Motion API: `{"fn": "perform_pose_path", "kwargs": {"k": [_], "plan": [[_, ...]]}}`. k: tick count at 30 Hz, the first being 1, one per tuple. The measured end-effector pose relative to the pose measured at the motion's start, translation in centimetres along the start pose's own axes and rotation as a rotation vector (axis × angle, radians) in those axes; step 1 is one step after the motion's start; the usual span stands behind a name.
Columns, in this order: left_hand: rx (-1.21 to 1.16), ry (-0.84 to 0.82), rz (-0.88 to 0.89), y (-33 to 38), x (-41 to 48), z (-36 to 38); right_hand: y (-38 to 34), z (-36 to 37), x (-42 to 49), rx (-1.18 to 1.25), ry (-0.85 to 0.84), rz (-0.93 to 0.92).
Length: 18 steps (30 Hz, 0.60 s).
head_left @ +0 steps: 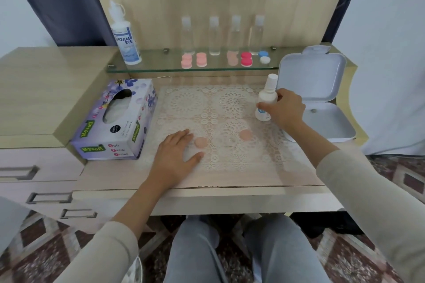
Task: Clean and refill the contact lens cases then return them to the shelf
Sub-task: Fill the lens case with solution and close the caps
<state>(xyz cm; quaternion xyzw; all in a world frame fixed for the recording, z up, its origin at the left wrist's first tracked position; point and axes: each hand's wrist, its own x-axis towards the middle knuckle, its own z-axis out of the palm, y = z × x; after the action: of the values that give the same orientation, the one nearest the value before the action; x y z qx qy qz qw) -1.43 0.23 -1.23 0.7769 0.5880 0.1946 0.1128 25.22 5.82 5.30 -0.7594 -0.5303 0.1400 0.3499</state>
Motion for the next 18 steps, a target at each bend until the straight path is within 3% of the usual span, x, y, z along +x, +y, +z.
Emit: {"fn": "perform_pose_path", "kwargs": {"k": [4,12,18], "plan": [[0.014,0.003,-0.008,0.0,0.1,0.1,-0.4,-0.8,-1.2,0.152,0.005,-0.047],[-0.010,-0.023,-0.004,0.0,0.0,-0.1,-0.2,-2.7,-6.3,0.230,-0.080,-0.137],[-0.268,0.006,-0.089,0.4,0.7,-1.0,1.0,-2.7,-8.0,0.250,-0.112,-0.166]]}}
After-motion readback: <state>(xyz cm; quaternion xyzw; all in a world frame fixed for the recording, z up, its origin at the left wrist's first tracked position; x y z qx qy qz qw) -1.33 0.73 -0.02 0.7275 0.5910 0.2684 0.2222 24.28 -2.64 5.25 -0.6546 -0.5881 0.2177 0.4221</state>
